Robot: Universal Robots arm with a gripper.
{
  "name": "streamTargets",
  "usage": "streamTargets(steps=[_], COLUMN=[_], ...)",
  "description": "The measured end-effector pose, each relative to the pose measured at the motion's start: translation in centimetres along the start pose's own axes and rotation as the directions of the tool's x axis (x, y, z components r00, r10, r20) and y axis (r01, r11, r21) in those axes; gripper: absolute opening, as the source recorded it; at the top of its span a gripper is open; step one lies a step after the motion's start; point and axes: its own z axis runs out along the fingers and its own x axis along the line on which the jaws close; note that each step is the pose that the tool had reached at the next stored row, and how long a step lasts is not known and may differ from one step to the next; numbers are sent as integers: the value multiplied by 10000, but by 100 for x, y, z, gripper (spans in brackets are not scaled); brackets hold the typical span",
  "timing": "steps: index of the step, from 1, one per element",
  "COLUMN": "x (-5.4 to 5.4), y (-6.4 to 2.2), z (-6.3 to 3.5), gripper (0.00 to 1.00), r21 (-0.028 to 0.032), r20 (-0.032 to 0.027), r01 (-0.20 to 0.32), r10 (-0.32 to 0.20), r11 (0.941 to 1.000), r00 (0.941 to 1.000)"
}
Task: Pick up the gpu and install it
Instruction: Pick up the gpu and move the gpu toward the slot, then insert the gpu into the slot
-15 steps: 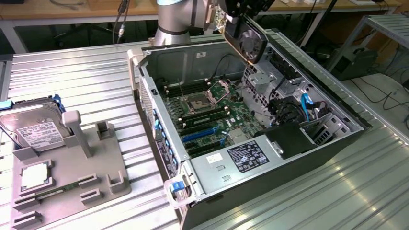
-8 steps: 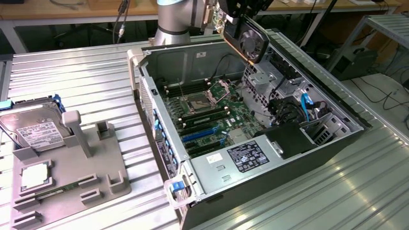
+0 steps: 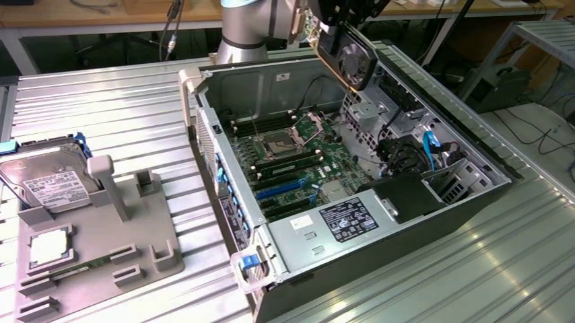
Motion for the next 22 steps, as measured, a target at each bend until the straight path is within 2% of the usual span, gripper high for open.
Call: streamTargets(steps=[5,9,12,15,19,22], x=[-47,-47,-47,-47,-46,-46], y=[-5,-5,-5,-5,-6,-6], z=[29,29,34,45,54,62], gripper=[28,28,28,28,28,28], r21=[8,9,-30,-60,-81,-102], r20=[20,20,-13,-38,-76,-105], r01=[-356,-359,278,806,1534,2133], r10=[356,359,-278,-806,-1535,-2134], r11=[9994,9994,9996,9967,9881,9769], r00=[9994,9994,9996,9967,9881,9769])
